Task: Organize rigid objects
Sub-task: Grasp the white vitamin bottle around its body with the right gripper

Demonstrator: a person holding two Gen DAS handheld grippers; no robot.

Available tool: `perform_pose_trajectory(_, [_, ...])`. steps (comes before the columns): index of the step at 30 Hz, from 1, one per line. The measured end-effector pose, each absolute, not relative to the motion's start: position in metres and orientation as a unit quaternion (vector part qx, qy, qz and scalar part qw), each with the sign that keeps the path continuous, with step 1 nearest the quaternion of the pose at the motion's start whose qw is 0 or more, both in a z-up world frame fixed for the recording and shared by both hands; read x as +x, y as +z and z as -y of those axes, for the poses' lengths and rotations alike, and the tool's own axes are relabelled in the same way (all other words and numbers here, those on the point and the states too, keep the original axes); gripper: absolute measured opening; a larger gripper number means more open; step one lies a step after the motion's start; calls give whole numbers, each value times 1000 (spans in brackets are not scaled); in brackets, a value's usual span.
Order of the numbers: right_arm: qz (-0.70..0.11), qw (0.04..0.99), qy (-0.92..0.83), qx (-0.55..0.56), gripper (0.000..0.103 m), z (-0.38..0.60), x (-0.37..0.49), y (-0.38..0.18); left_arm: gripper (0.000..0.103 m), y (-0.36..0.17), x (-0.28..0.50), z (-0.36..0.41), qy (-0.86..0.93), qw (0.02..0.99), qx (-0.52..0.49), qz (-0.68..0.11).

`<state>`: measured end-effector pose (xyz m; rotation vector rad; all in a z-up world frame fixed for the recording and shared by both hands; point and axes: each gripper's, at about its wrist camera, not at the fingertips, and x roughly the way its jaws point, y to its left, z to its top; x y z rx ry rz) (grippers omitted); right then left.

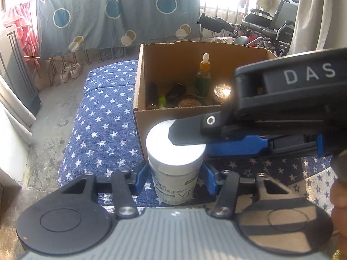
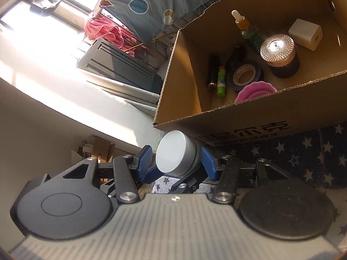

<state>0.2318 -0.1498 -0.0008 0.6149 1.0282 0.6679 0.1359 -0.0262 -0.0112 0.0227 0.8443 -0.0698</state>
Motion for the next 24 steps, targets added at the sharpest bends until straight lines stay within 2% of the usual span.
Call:
perform_pose_trajectory(7, [-474,780,306,272,34,147,234,-7,53,-11,136,27,-28,915,13,-403])
perform_pose_trajectory(24, [-445,800,289,279,35,193,195,12,53,5,110,60,-79,919,21,-386])
